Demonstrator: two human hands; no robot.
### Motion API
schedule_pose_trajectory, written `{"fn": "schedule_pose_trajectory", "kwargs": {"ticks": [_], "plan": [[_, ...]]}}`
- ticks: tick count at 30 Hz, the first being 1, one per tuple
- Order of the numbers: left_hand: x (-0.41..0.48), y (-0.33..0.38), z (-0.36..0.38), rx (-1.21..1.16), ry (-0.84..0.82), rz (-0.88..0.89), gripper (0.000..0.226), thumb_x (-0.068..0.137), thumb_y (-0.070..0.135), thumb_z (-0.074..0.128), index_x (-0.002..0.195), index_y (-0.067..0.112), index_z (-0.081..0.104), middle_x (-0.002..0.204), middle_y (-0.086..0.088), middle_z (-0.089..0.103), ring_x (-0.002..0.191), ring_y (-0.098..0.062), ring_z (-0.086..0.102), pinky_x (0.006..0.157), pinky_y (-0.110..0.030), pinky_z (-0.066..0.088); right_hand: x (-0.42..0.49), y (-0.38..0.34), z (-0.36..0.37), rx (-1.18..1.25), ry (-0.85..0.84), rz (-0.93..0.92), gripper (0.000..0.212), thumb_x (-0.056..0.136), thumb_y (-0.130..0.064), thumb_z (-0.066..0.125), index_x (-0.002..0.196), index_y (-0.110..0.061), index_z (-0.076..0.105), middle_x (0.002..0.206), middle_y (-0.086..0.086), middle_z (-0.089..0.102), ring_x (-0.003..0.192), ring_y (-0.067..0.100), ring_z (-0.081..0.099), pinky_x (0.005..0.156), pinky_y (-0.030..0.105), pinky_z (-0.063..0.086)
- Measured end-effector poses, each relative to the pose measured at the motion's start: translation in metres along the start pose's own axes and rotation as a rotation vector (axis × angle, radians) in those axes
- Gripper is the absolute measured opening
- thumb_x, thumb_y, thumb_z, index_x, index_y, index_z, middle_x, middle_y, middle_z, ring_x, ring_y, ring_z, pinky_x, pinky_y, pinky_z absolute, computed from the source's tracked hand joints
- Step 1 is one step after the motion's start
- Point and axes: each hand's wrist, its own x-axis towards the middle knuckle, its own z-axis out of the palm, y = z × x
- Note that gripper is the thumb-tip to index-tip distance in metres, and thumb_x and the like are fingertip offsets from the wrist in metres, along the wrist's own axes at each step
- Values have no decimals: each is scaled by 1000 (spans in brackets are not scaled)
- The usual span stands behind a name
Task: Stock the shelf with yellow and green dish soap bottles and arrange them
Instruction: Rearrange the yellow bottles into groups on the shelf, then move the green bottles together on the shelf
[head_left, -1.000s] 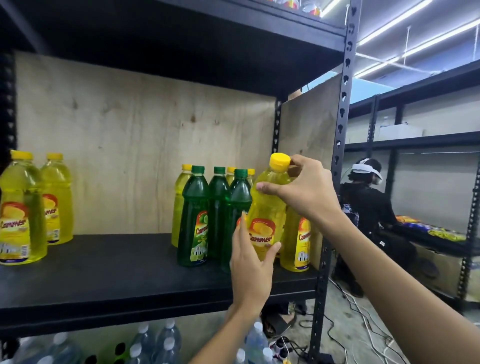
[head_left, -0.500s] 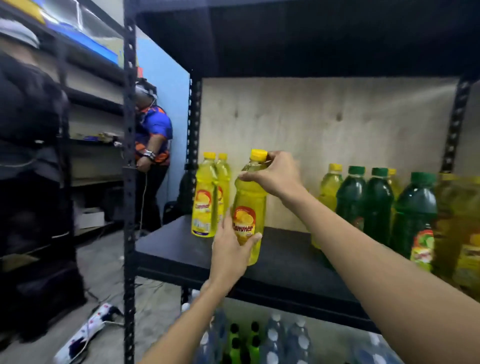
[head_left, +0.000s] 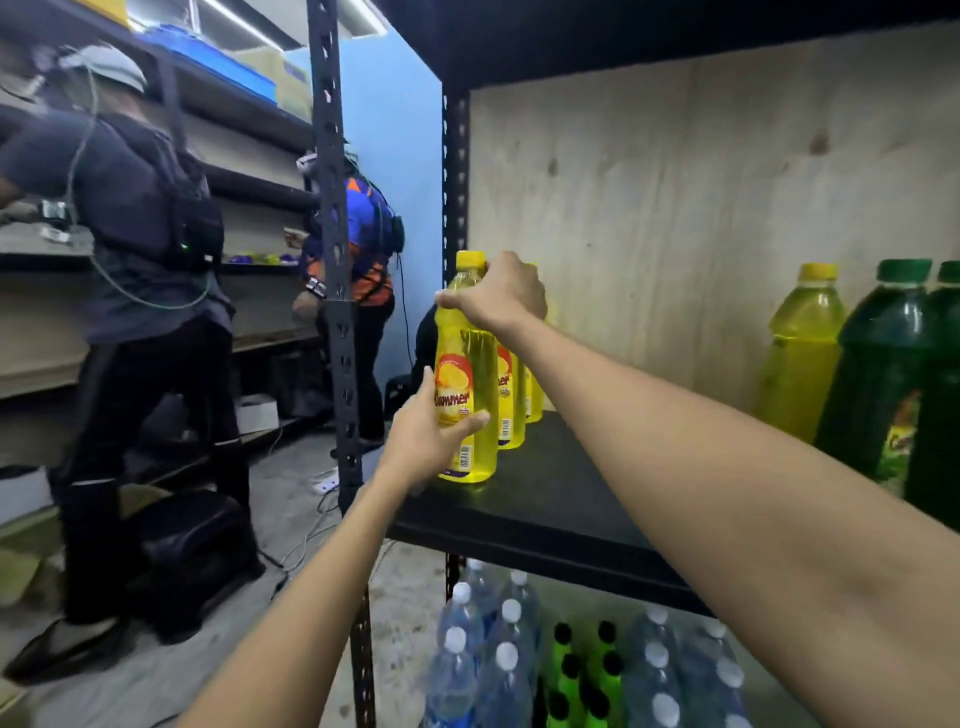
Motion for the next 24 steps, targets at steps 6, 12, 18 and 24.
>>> {"fn": "schedule_pose_trajectory", "kwargs": {"ticks": [6, 12, 18, 24], "plan": [[-18, -7, 10, -59, 102, 78, 89, 70, 74, 67, 144, 37, 35, 122, 7, 62, 112, -13, 60, 96, -41, 52, -10, 4, -10, -66, -6, -16, 72, 59, -65, 83, 109, -16, 68, 112, 6, 72, 105, 28, 67, 76, 34, 53], [-27, 12, 9, -118, 125, -25, 84, 74, 48, 80, 143, 22, 40, 127, -2, 62, 109, -17, 60, 87, -30, 45, -58, 25, -39, -101, -274, 48, 89, 61, -49, 91, 133, -12, 55, 132, 8, 63, 120, 28, 61, 94, 38, 53], [-81, 82, 31, 170, 473, 297, 73, 87, 32, 72, 149, 20, 36, 129, -12, 46, 122, -30, 43, 102, -41, 39, -116, 109, -160, -16, -105, 112, 56, 74, -27, 86, 126, -21, 67, 132, 8, 63, 122, 23, 60, 101, 31, 48], [-102, 182, 141, -260, -138, 192, 44, 81, 20, 77, 122, 26, 62, 112, 7, 64, 92, -7, 65, 85, -27, 55, -88, 174, -277, -235, 269, 183, 53, 78, -14, 72, 129, -16, 60, 120, 15, 67, 113, 33, 62, 94, 37, 51]]}}
